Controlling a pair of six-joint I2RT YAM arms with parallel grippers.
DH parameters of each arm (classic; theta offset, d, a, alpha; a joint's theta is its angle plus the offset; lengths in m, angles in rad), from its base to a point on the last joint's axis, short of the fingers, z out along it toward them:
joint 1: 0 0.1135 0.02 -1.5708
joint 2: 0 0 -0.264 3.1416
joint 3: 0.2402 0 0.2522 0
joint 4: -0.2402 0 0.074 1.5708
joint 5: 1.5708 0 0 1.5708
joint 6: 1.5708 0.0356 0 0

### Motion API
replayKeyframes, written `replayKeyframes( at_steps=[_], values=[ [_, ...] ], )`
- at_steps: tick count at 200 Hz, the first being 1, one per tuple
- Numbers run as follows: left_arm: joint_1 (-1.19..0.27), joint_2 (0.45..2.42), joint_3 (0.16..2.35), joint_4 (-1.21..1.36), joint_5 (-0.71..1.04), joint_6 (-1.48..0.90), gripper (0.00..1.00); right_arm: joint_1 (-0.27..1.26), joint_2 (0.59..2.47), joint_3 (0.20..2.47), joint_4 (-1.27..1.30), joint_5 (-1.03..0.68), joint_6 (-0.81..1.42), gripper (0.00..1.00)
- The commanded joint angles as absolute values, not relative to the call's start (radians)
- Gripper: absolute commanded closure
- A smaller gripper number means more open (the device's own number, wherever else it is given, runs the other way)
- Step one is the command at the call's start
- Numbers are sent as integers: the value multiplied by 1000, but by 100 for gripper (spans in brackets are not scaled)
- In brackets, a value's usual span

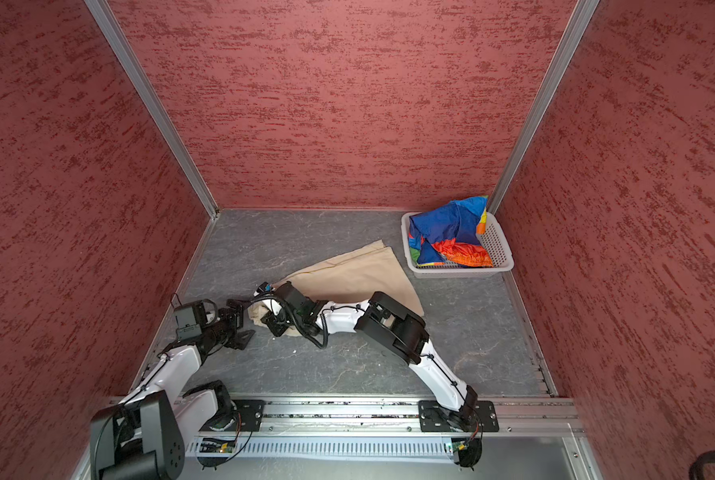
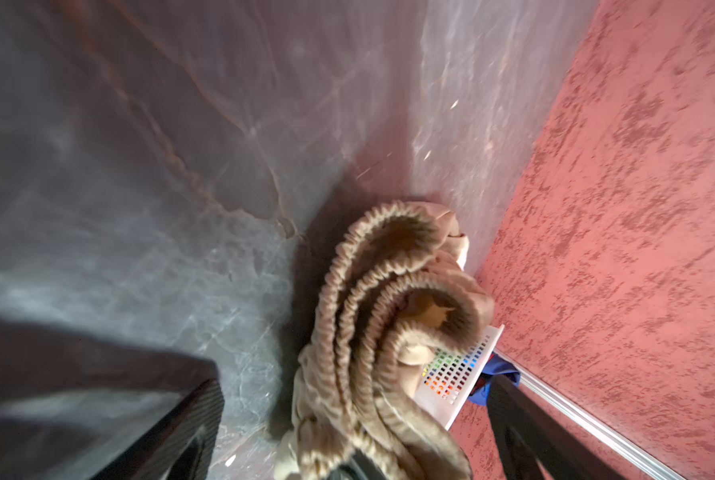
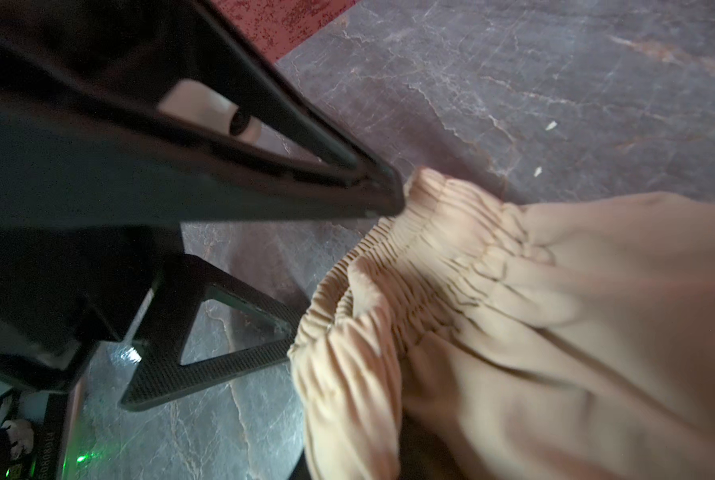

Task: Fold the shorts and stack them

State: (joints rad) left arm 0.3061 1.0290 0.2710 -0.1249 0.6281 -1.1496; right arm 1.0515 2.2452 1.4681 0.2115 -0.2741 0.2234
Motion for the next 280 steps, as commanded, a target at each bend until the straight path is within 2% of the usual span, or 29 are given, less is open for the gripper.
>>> replayKeyframes(
  at_steps=[1, 23, 37, 69, 133, 162, 190, 225, 240, 252, 260, 266, 270, 280],
  values=[
    [262, 1069, 289, -76, 587, -1162, 0, 1047, 2188, 1450, 269, -301, 238, 100],
    [235, 1087, 286, -57, 568, -1172, 3, 1047, 2182, 1438, 272, -311, 231, 100],
    [226, 1085, 287, -51, 555, -1175, 10, 1047, 2179, 1431, 273, -317, 229, 100],
    [218, 1083, 291, -62, 527, -1181, 22, 1046, 2170, 1411, 294, -356, 244, 70],
    [215, 1134, 290, 2, 529, -1200, 73, 1048, 2183, 1373, 349, -421, 323, 62],
    [212, 1156, 294, 11, 543, -1194, 93, 1047, 2155, 1360, 333, -406, 330, 40],
    [215, 1163, 329, -50, 564, -1137, 100, 1016, 2045, 1294, 337, -431, 364, 28],
    [247, 1182, 465, -272, 639, -938, 100, 886, 1844, 1112, 409, -494, 457, 23],
    [272, 1187, 547, -404, 657, -841, 100, 825, 1785, 1065, 366, -470, 467, 23],
    [288, 1186, 605, -500, 660, -770, 100, 790, 1759, 1045, 305, -438, 449, 30],
    [299, 1184, 647, -561, 657, -727, 100, 776, 1754, 1039, 260, -417, 435, 44],
    [304, 1181, 674, -601, 652, -699, 100, 767, 1756, 1039, 230, -409, 429, 64],
    [310, 1180, 691, -627, 647, -683, 100, 766, 1759, 1037, 216, -403, 428, 74],
    [315, 1178, 732, -683, 632, -646, 100, 764, 1774, 1035, 193, -396, 433, 89]
  ],
)
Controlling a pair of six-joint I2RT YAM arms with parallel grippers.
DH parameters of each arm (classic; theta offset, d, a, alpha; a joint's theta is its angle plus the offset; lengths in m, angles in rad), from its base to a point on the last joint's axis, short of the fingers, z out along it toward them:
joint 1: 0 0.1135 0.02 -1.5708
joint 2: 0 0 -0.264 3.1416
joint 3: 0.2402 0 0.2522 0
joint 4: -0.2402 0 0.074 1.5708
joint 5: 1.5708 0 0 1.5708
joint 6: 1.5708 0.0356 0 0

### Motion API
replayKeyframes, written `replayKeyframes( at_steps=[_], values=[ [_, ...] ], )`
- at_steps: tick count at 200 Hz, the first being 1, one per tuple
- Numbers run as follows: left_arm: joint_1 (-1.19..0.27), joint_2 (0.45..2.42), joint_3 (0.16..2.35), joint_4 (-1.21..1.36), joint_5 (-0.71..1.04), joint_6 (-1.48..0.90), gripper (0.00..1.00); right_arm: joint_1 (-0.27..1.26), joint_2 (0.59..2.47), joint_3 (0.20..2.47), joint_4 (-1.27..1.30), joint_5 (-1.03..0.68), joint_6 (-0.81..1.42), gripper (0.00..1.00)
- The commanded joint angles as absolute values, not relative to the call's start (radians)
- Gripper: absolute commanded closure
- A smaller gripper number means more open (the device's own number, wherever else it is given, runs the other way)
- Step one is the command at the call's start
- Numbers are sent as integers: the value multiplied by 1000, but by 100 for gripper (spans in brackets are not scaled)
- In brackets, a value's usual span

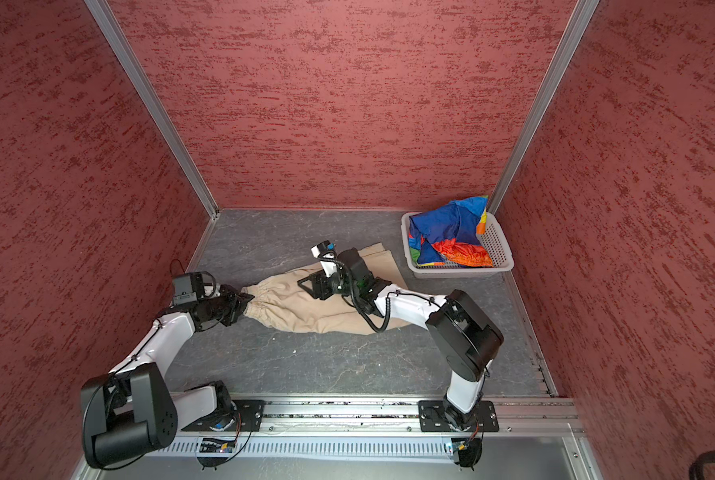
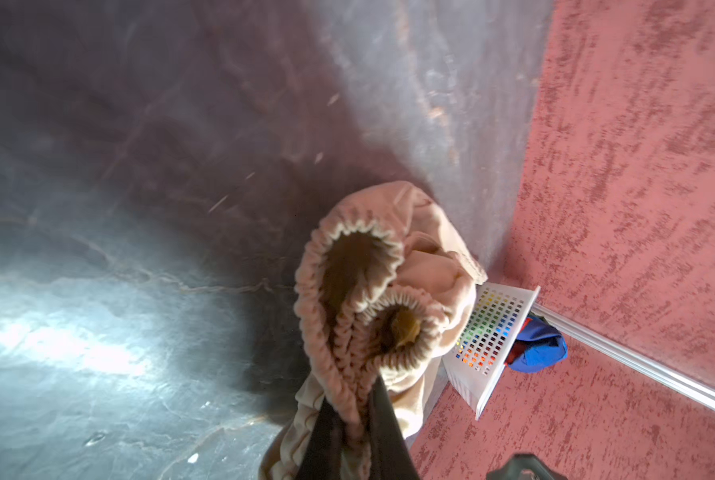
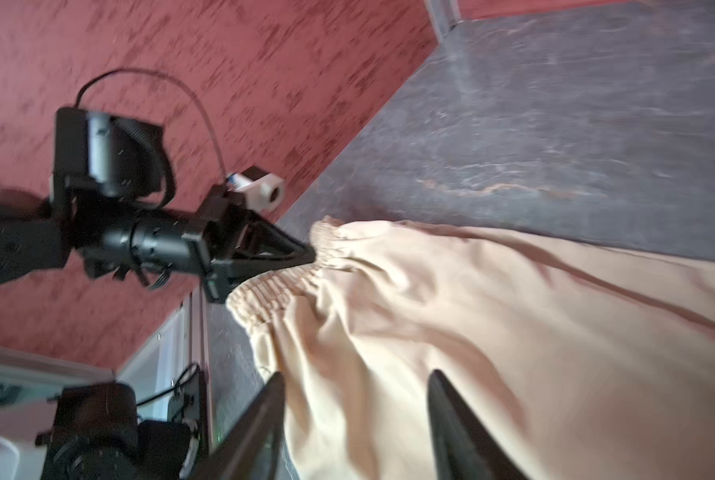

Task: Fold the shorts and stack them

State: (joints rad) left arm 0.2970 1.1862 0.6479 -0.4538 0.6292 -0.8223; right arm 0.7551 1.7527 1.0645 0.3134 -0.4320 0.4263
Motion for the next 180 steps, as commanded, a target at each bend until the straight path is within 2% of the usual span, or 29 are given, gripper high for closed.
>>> replayKeyframes(
  at_steps=[1, 11, 50, 116, 149, 180],
  values=[
    [315, 1177, 735, -688, 630, -642, 100, 765, 1777, 1035, 193, -397, 434, 90],
    [317, 1177, 768, -732, 616, -614, 100, 765, 1805, 1040, 192, -419, 456, 94],
    [318, 1184, 827, -804, 612, -563, 100, 808, 1967, 1169, 172, -463, 508, 94],
    [327, 1183, 981, -933, 613, -508, 100, 857, 2253, 1414, 132, -412, 627, 95],
    [328, 1184, 1089, -1000, 591, -469, 100, 873, 2263, 1469, 121, -434, 613, 88],
    [327, 1196, 1138, -1050, 556, -419, 100, 869, 2098, 1361, 174, -467, 548, 79]
  ],
)
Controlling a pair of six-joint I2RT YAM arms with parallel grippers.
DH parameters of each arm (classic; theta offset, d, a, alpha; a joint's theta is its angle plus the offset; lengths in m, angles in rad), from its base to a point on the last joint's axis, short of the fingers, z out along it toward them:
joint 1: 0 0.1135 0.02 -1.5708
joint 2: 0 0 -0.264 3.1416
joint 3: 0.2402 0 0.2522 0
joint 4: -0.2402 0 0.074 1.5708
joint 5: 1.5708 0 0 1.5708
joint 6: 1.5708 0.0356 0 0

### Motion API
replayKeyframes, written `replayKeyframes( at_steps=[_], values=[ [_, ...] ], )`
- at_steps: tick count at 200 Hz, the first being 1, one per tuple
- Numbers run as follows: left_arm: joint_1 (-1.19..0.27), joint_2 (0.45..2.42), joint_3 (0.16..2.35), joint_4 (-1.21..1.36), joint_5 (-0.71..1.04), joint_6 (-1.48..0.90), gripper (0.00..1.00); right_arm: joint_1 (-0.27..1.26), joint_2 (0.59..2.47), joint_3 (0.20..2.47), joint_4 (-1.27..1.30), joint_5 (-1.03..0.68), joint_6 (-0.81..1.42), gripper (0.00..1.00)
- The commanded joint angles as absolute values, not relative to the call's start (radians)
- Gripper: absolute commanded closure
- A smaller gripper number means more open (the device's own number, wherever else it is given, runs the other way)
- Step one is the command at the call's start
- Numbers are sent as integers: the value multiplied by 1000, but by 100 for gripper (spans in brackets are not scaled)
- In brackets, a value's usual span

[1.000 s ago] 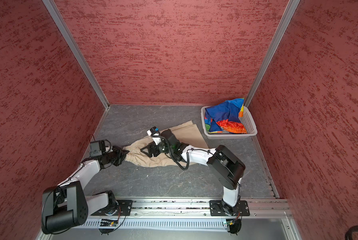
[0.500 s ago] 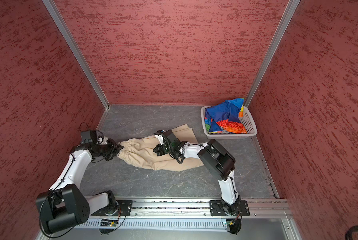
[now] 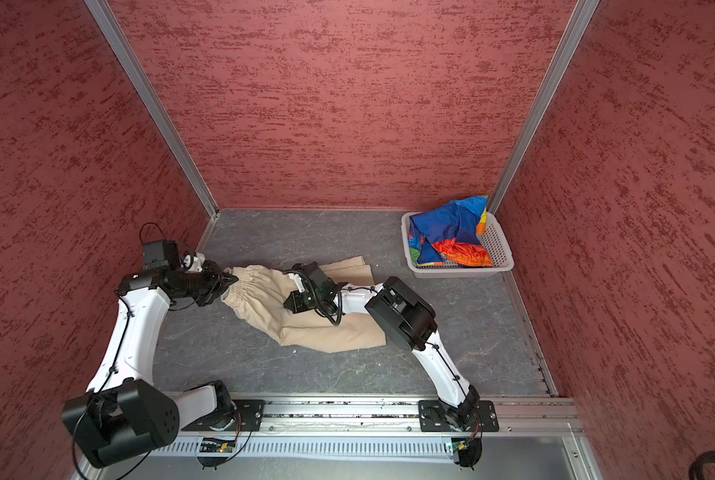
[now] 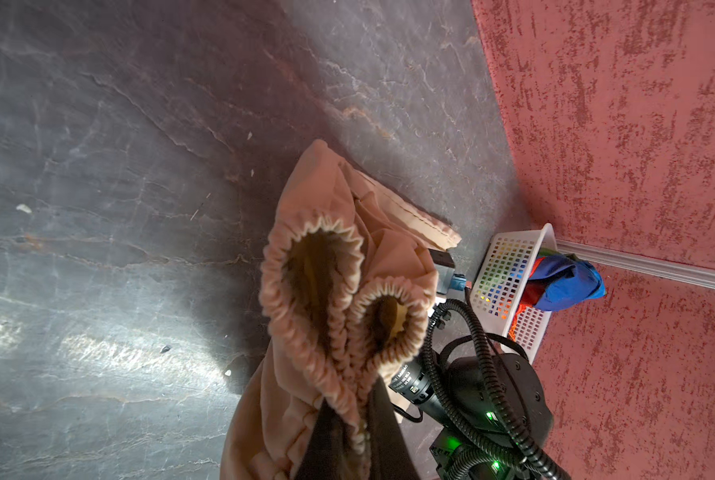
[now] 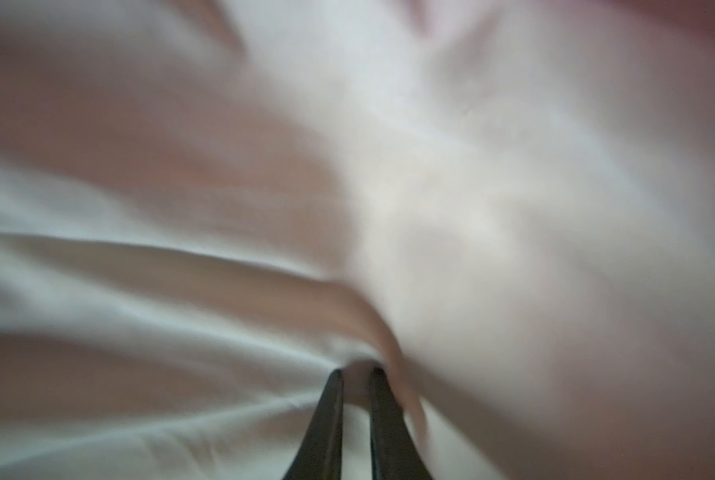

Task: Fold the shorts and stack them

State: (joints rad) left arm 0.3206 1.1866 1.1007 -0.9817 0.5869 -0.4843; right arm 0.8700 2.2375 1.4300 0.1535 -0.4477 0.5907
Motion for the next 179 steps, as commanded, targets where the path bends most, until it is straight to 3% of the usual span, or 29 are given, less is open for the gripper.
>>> replayKeyframes(
  at_steps=[1, 69, 114, 179],
  values=[
    [327, 1196, 1140, -1053, 554, -418, 100, 868, 2090, 1355, 175, -468, 546, 78],
    [266, 1273, 1278, -1177, 395, -397, 100, 739, 1639, 900, 56, -364, 514, 74],
    [176, 1351, 1424, -1256, 209, -451, 100, 693, 1467, 696, -51, -306, 526, 100],
    [-52, 1450, 1564, -1310, 90, -562, 100, 683, 1448, 523, 46, -393, 611, 100]
  ],
)
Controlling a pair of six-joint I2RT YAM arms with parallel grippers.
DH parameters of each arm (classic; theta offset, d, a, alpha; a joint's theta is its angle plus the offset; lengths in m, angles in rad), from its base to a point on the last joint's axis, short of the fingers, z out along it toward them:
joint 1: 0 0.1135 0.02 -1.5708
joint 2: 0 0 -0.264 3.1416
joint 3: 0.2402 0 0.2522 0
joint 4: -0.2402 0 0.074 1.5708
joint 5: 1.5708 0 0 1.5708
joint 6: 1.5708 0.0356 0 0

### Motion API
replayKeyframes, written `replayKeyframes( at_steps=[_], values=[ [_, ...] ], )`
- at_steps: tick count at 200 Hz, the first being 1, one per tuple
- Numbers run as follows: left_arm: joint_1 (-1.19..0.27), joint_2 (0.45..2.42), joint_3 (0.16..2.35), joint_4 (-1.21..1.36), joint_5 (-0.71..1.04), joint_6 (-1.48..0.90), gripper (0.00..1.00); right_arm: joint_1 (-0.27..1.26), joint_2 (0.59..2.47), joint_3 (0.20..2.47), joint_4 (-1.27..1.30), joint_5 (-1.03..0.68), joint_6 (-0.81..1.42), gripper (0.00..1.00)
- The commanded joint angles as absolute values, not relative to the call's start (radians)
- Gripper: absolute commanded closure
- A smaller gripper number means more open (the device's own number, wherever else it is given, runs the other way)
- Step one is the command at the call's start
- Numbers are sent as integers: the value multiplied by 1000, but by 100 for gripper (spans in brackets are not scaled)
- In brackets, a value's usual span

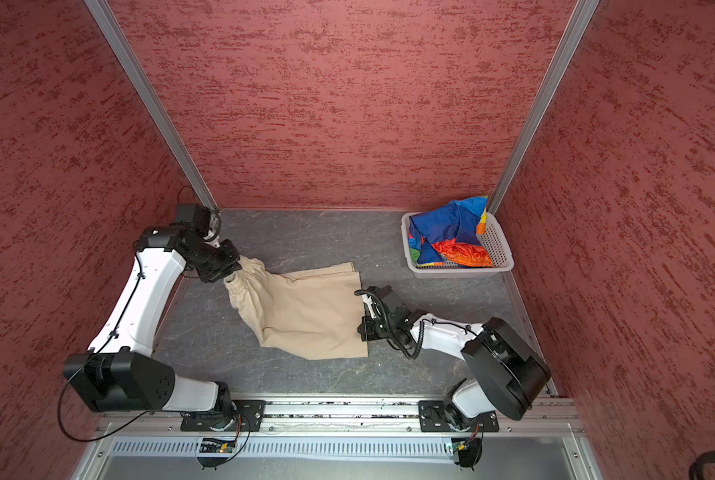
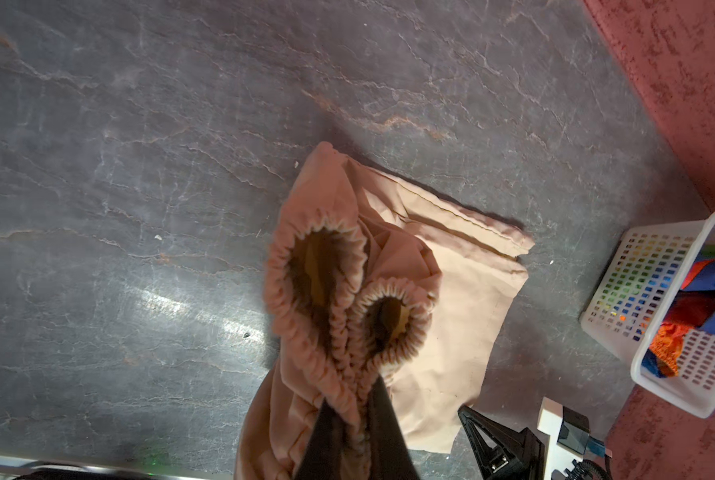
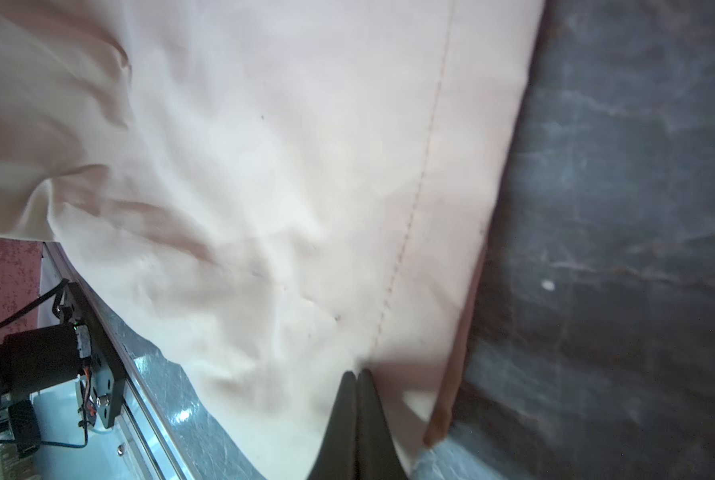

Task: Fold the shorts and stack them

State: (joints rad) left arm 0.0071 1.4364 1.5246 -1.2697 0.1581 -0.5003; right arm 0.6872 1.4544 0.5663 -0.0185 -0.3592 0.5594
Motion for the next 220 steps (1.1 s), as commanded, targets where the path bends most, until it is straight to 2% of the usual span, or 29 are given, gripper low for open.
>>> replayKeyframes(
  at_steps=[1, 37, 77, 124, 189, 220],
  values=[
    [-55, 1451, 1566, -1310, 89, -565, 100, 683, 1448, 522, 52, -394, 612, 100],
    [-184, 1461, 1543, -1262, 85, -661, 100, 683, 1508, 472, 140, -406, 638, 100],
    [-326, 1489, 1449, -1122, 88, -805, 100, 682, 1488, 446, 114, -365, 623, 100],
    [-484, 1619, 1381, -911, 113, -951, 99, 683, 1458, 400, 107, -344, 627, 100],
    [-661, 1905, 1517, -788, 149, -1051, 100, 683, 1489, 380, 163, -334, 632, 100],
    [-680, 1924, 1547, -802, 154, -1051, 100, 682, 1487, 379, 148, -324, 631, 100]
  ],
)
